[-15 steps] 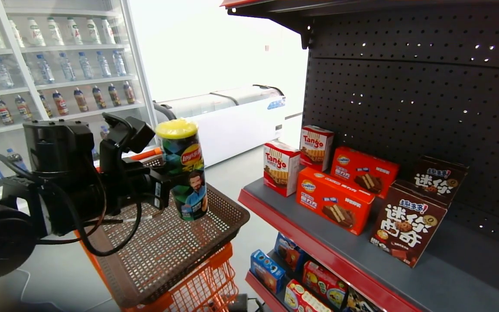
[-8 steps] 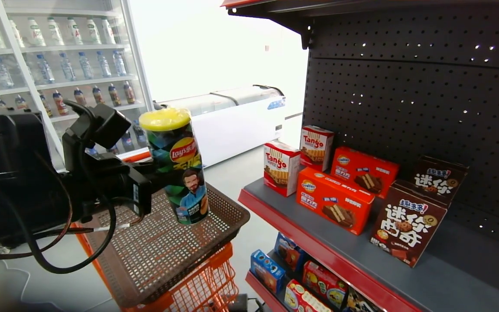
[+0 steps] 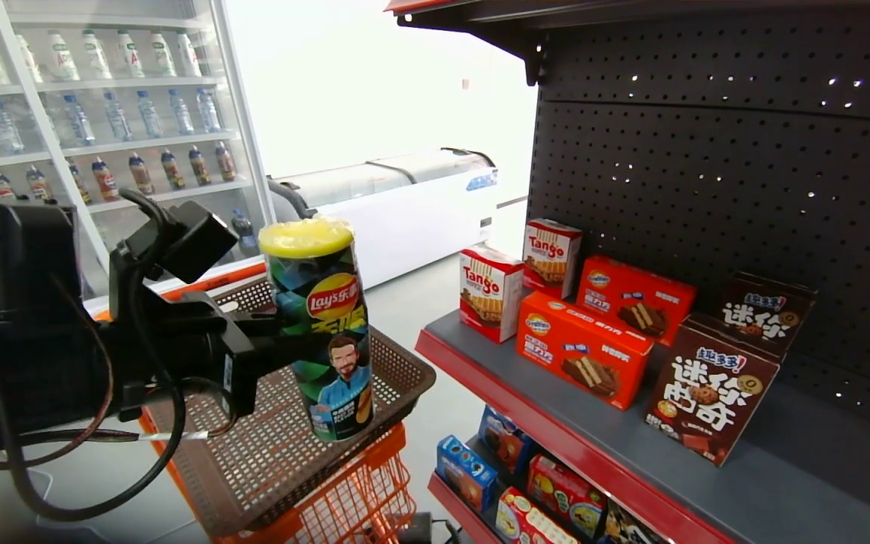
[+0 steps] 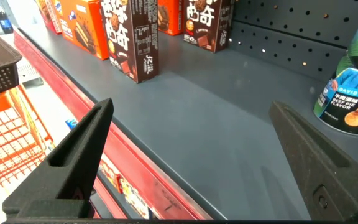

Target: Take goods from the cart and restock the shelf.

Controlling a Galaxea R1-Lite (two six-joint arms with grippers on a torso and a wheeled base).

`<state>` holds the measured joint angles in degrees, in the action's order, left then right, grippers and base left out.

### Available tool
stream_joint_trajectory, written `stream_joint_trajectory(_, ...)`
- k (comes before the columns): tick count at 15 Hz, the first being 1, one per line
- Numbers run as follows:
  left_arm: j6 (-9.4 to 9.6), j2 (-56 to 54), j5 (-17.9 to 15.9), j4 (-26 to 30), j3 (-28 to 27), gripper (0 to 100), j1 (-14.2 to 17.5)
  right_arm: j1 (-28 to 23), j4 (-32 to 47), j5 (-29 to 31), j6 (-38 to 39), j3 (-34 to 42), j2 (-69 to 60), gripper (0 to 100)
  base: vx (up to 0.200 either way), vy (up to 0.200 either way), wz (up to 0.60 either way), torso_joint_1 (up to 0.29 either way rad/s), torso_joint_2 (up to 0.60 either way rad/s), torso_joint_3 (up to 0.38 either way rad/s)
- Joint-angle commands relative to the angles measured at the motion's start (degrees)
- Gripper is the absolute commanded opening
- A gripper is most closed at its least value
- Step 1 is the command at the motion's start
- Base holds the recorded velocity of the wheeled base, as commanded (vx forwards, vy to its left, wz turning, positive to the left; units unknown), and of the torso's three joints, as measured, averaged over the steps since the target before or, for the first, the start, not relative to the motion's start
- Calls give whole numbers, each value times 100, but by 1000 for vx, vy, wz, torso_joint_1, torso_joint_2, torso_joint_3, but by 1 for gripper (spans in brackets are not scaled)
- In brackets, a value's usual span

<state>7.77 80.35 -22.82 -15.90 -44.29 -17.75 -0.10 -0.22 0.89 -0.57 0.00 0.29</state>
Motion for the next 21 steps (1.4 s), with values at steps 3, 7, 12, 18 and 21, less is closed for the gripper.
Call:
stream_joint_trajectory(3, -3, -265, -319, 139, -361, 0, 26, 1, 4, -1, -4, 0, 6, 100, 0, 0, 0, 0, 0, 0)
stream_joint_trajectory(7, 6, -327, -627, 280, -282, 0, 44, 1, -4, -1, -4, 0, 6, 100, 0, 0, 0, 0, 0, 0)
stream_joint_trajectory(12, 41, -344, -680, 236, -62, 0, 35, 1, -4, -1, -4, 0, 6, 100, 0, 0, 0, 0, 0, 0)
stream_joint_trajectory(18, 41, -511, -680, 236, 87, 0, 0, 1, -4, -1, -4, 0, 6, 100, 0, 0, -200, 1, 2, 1)
stream_joint_trajectory(21, 41, -511, -680, 236, 87, 0, 0, 1, -4, -1, -4, 0, 6, 100, 0, 0, -600, 1, -1, 4)
